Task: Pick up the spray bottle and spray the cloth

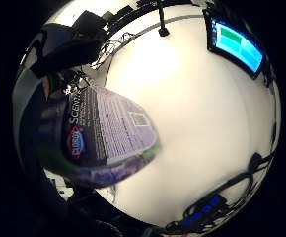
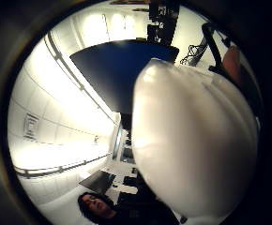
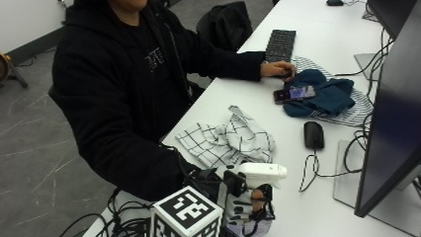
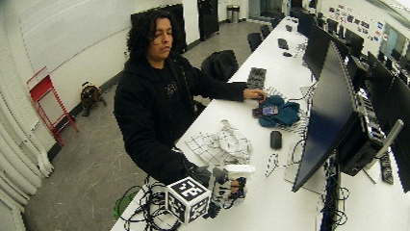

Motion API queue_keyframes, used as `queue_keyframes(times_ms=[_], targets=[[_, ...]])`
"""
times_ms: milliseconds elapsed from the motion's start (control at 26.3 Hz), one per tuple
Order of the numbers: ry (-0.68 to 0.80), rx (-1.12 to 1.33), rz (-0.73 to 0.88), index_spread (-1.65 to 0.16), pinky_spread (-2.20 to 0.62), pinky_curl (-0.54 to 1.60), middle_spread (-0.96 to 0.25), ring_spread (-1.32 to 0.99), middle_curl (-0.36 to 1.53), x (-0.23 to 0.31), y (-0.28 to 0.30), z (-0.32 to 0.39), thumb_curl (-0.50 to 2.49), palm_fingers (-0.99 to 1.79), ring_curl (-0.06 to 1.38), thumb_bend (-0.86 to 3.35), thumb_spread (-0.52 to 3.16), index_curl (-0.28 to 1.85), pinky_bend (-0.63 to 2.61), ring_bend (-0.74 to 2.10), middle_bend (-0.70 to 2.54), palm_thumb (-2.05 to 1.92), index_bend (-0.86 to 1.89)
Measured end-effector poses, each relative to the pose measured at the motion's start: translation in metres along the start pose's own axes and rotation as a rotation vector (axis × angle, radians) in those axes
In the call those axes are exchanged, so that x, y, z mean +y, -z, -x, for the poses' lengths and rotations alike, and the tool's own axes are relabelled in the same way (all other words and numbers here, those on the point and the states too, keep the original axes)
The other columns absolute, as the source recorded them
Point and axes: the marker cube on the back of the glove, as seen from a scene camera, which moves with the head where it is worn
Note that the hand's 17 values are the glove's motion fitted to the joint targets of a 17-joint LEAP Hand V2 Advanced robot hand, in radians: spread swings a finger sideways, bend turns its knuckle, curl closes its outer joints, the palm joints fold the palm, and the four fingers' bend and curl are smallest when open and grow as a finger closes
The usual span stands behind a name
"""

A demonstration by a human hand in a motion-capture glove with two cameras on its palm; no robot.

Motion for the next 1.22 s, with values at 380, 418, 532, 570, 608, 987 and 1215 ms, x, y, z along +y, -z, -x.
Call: queue_keyframes(times_ms=[380, 418, 532, 570, 608, 987, 1215], targets=[[0.063, -0.021, -0.209, -0.32, -0.29, 0.38, -0.25, -0.26, 0.43, -0.003, -0.009, -0.005, 0.51, 1.43, 0.42, -0.02, 0.59, 0.35, 0.37, 0.59, 0.35, 0.92, 0.16], [0.072, -0.018, -0.217, -0.32, -0.3, 0.38, -0.25, -0.26, 0.44, -0.003, -0.009, -0.005, 0.52, 1.43, 0.43, -0.02, 0.57, 0.35, 0.38, 0.61, 0.36, 0.91, 0.15], [0.093, -0.031, -0.28, -0.32, -0.32, 0.39, -0.24, -0.26, 0.46, -0.017, -0.019, -0.001, 0.54, 1.42, 0.45, -0.03, 0.56, 0.35, 0.42, 0.65, 0.39, 0.9, 0.14], [0.102, -0.043, -0.318, -0.32, -0.32, 0.4, -0.24, -0.26, 0.46, -0.026, -0.026, 0.001, 0.54, 1.41, 0.45, -0.03, 0.55, 0.35, 0.43, 0.66, 0.4, 0.9, 0.14], [0.109, -0.052, -0.348, -0.32, -0.33, 0.4, -0.24, -0.26, 0.47, -0.033, -0.03, 0.002, 0.55, 1.41, 0.45, -0.03, 0.54, 0.35, 0.44, 0.67, 0.42, 0.9, 0.14], [0.074, -0.009, -0.259, -0.32, -0.36, 0.4, -0.25, -0.25, 0.49, -0.001, -0.006, -0.004, 0.6, 1.38, 0.47, -0.03, 0.48, 0.38, 0.46, 0.72, 0.48, 0.89, 0.18], [0.091, 0.01, -0.171, -0.31, -0.33, 0.39, -0.24, -0.24, 0.5, 0.024, 0.007, 0.02, 0.64, 1.38, 0.47, -0.02, 0.42, 0.43, 0.45, 0.69, 0.49, 0.92, 0.24]])
